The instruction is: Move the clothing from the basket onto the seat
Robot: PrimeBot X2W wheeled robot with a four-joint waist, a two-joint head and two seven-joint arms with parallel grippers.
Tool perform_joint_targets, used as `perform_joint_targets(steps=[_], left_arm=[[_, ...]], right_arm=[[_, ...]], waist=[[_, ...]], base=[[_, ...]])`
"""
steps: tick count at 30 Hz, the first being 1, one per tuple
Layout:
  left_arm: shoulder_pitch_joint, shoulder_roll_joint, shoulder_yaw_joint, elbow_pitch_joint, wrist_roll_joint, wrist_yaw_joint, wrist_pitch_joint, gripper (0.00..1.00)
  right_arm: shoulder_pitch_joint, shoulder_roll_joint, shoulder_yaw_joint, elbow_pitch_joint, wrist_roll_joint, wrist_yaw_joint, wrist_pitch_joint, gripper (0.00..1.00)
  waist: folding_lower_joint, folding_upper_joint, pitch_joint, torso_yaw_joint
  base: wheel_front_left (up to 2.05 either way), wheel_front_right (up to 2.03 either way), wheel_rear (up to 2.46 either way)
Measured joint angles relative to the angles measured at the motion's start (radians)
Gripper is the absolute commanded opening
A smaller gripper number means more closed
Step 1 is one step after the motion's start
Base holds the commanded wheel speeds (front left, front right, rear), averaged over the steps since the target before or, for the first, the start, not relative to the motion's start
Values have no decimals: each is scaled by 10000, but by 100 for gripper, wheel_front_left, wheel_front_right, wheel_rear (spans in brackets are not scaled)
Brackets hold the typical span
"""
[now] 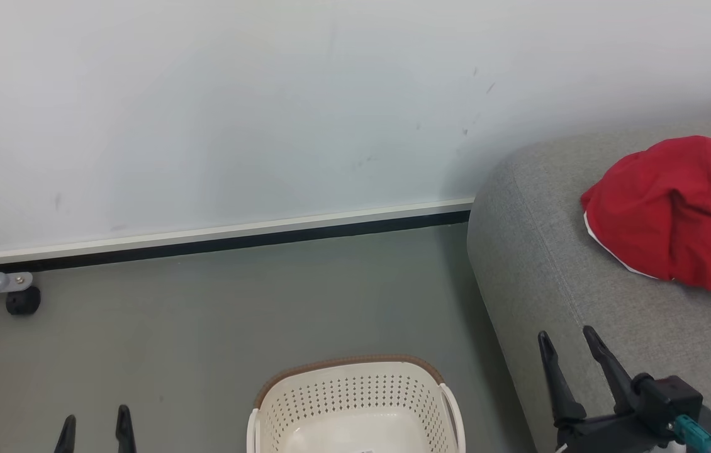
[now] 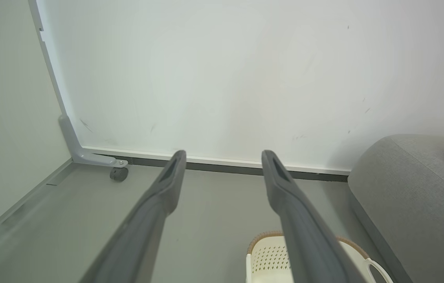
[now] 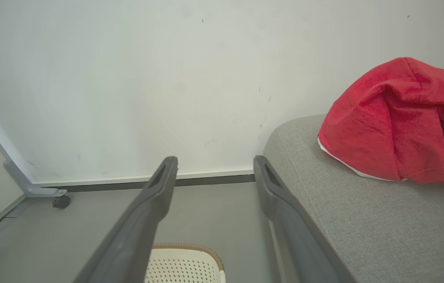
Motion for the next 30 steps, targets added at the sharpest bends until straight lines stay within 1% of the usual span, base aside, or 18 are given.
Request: perform_joint_targets(steps=[3,8,11,30], left_arm=[[143,-157,211,-180,65,0,0,100],[308,-334,393,-462,198,0,0,100],[337,-355,422,-577,389,0,0,100],[381,-543,518,-926,627,0,0,100]], right_arm=[[350,15,-157,-253,-4,-81,0,100],[625,113,-309,-571,-134,-90,0,100],[631,119,-405,-740,-176,-163,0,100],[787,180,-671,-1306,-460,-176,-2,100]], waist=[[1,1,-4,2],[1,0,-1,-9],[1,1,11,-19],[1,1,66,-20]], base=[[0,0,0],[0,0,0],[0,0,0],[0,0,0]])
